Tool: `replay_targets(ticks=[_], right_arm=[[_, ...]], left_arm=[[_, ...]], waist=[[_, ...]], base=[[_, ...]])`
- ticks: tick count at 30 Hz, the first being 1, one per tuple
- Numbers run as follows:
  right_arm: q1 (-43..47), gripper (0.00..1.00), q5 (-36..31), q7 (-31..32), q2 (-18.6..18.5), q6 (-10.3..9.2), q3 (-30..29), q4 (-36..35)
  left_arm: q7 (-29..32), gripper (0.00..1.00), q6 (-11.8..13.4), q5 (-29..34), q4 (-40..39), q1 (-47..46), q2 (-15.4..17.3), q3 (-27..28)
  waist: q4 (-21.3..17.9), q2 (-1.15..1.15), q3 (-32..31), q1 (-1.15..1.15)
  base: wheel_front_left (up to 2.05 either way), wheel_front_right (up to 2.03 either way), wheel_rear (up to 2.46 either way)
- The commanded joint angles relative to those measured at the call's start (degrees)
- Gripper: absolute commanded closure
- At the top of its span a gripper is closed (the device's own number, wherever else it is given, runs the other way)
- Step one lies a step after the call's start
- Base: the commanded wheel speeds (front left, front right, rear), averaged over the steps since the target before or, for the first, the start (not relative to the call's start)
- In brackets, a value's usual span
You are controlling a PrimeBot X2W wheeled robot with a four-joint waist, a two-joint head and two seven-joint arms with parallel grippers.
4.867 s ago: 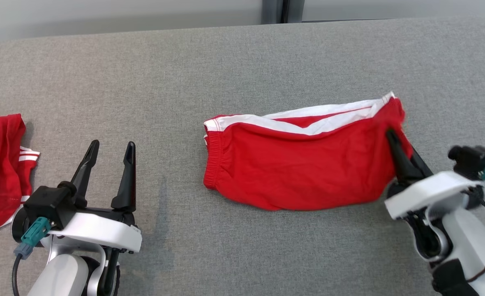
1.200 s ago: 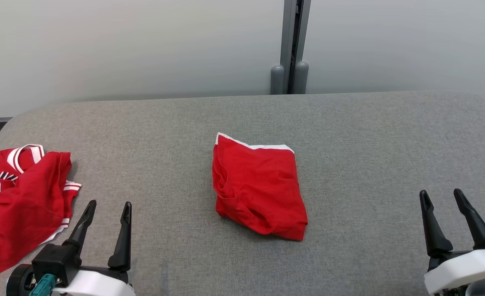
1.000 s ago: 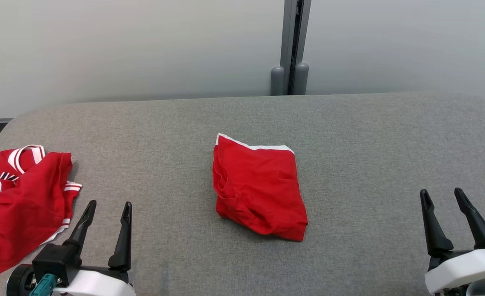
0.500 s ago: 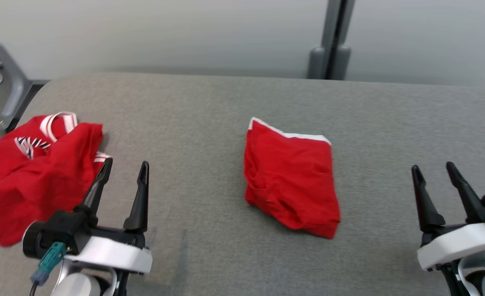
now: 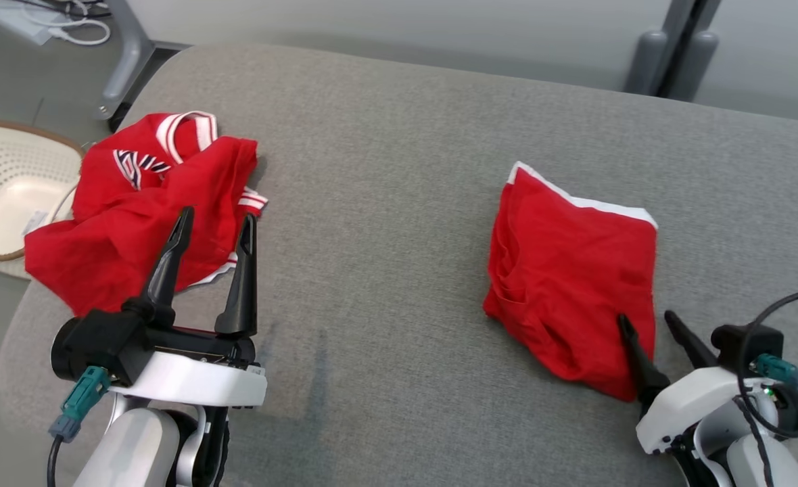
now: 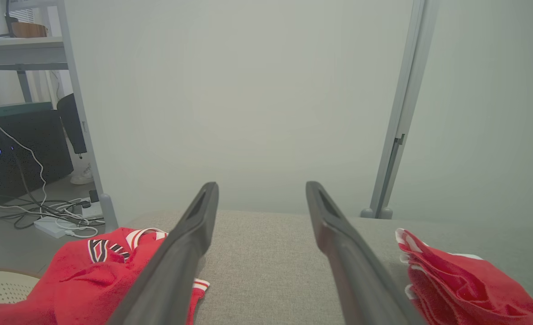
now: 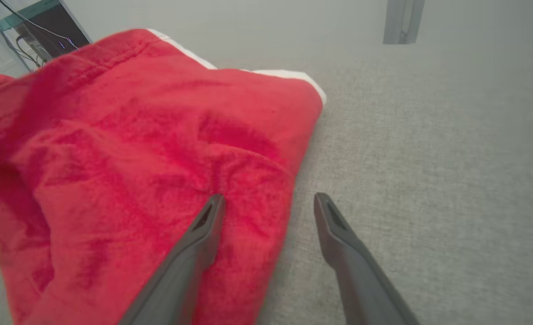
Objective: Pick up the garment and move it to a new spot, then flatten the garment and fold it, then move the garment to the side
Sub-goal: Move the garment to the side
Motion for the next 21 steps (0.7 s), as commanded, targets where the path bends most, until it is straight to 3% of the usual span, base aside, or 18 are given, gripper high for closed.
replay_targets(ticks=[1,8,9,11,21], right_arm=[[-1.1,0.00,1.0,-0.3,-0.1,0.04,0.5,2.5],[-3.4,0.00,5.9,1.2,-0.4,0.04,4.1,10.5],[-3.5,0.13,6.8,1.6,-0.4,0.03,5.0,10.9],[-4.0,1.00,8.6,2.2,-0.8,0.04,6.5,11.8],[-5.2,1.00,13.4,1.6,-4.3,0.01,12.1,10.0]], left_arm=[[-0.2,0.00,-0.6,1.0,-0.4,-0.7,-0.5,0.9],[-0.2,0.00,-2.6,3.2,-0.3,1.2,-2.2,3.6],[-0.2,0.00,-2.8,3.5,-0.3,1.3,-2.4,3.9],[-0.3,0.00,-3.2,4.1,-0.2,1.4,-2.8,4.5],[-0.3,0.00,-4.6,6.0,0.0,2.5,-3.3,6.5]], waist=[[1.1,0.00,0.7,0.00],[1.2,0.00,0.7,0.00],[1.1,0.00,0.6,0.00],[0.8,0.00,0.6,0.00],[-2.8,0.00,-0.1,0.00]], base=[[0.00,0.00,0.00],[0.00,0.00,0.00],[0.00,0.00,0.00],[0.00,0.00,0.00],[0.00,0.00,0.00]])
